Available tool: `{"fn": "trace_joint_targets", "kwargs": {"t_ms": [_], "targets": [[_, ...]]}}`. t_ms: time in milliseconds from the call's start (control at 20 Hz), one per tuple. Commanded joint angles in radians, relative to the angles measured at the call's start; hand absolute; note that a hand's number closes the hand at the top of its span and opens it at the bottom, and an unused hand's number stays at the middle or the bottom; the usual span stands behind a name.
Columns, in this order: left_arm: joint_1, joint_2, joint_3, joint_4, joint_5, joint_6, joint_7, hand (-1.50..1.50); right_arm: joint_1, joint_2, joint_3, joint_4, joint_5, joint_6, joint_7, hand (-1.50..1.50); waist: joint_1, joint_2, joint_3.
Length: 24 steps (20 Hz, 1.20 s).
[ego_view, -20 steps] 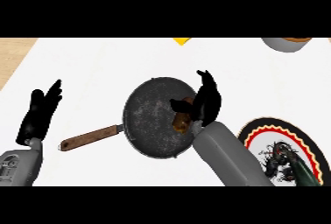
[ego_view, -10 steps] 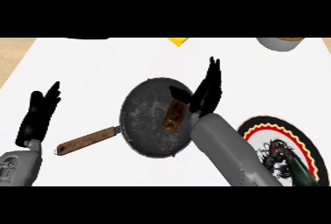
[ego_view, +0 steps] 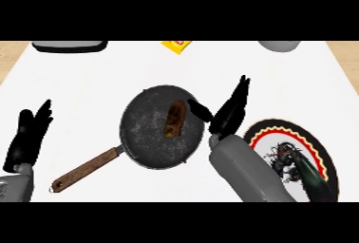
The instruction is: Pick the sweet potato from the plate and place it in the pan
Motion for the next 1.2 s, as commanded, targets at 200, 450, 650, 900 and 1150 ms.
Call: {"fn": "trace_joint_targets", "kwargs": {"t_ms": [200, 450, 650, 900, 1150], "targets": [[0.060, -0.001, 0.025, -0.071, 0.008, 0.025, 0.035, 0.00, 0.369, -0.006, -0.003, -0.384, 0.194, -0.041, -0.003, -1.50, -0.057, -0.015, 0.000], [0.094, 0.005, 0.036, -0.057, 0.004, 0.023, -0.008, 0.00, 0.664, -0.077, 0.088, -0.721, 0.252, 0.040, -0.024, -1.50, -0.068, -0.012, -0.002], [0.106, -0.011, 0.030, -0.062, 0.008, 0.020, -0.015, 0.00, 0.923, -0.163, 0.164, -0.975, 0.310, 0.080, -0.032, -1.50, -0.061, -0.006, -0.002], [0.067, -0.001, 0.025, -0.117, 0.021, 0.000, 0.060, 0.00, 1.213, -0.338, 0.257, -1.264, 0.361, 0.075, -0.071, -1.50, -0.034, 0.001, 0.001], [0.019, 0.028, 0.054, -0.029, 0.030, -0.030, 0.016, 0.00, 1.487, -0.485, 0.354, -1.406, 0.418, -0.096, -0.156, -1.50, -0.038, 0.004, 0.001]]}}
